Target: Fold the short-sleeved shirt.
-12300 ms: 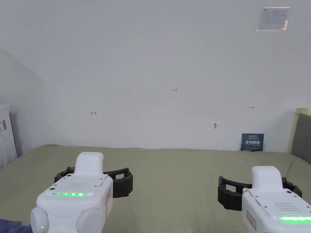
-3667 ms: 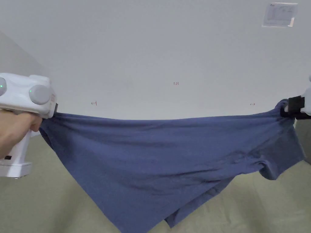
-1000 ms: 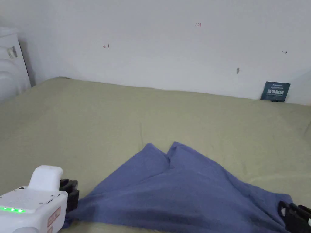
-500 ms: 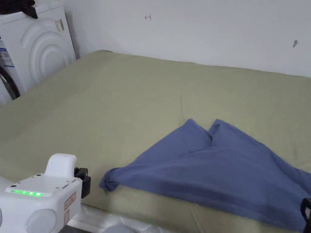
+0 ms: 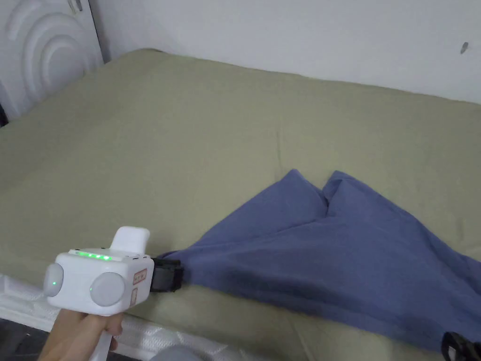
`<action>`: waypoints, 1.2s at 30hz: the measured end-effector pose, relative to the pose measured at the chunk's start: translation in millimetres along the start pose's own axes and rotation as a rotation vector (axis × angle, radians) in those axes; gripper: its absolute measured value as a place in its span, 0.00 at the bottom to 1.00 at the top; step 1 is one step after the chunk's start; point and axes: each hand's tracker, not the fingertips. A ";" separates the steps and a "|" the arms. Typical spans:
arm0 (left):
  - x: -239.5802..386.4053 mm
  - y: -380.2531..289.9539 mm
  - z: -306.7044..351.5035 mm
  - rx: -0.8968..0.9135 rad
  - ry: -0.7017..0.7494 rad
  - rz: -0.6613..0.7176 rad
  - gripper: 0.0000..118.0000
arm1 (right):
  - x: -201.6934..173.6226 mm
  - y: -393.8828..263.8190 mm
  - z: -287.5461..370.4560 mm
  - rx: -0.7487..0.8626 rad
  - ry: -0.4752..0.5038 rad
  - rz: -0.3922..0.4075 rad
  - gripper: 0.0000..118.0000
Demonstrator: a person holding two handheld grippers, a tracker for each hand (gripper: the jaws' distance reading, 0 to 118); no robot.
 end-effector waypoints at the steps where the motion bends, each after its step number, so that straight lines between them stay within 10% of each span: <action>1: -2.5 3.0 -8.1 -0.012 -0.010 -0.006 0.91 | 2.7 0.8 -6.4 -0.012 -0.005 -0.012 0.00; 3: 12.4 2.5 -12.6 -0.013 0.010 -0.032 0.72 | 9.1 0.0 -15.6 -0.040 -0.013 -0.029 0.00; 5: 14.1 5.6 -13.0 -0.016 -0.019 -0.040 0.11 | 16.2 2.3 -27.9 -0.069 -0.012 -0.064 0.01; 6: 14.9 7.7 -12.5 -0.028 -0.035 -0.046 0.01 | 19.9 4.8 -34.5 -0.079 -0.020 -0.077 0.01; 20: 39.3 10.3 -3.5 -0.029 -0.013 -0.095 0.01 | 81.3 147.2 -248.2 -0.186 -0.038 0.019 0.04; 23: 44.0 12.7 -2.1 -0.040 -0.009 -0.078 0.01 | 79.8 175.4 -320.1 -0.308 -0.028 0.060 0.99; 32: 36.6 17.3 -11.9 -0.058 -0.023 -0.052 0.01 | 23.9 184.5 -391.8 -0.530 -0.084 0.256 1.00; 34: 37.6 19.3 -14.9 -0.070 -0.020 -0.063 0.01 | 41.6 189.2 -405.1 -0.561 -0.101 0.227 0.78; 35: 38.7 18.4 -15.4 -0.073 -0.016 -0.067 0.01 | 36.5 193.5 -399.7 -0.564 -0.055 0.206 0.51; 36: 39.7 18.6 -15.1 -0.071 -0.013 -0.069 0.01 | 34.4 200.9 -390.2 -0.562 0.067 0.179 0.00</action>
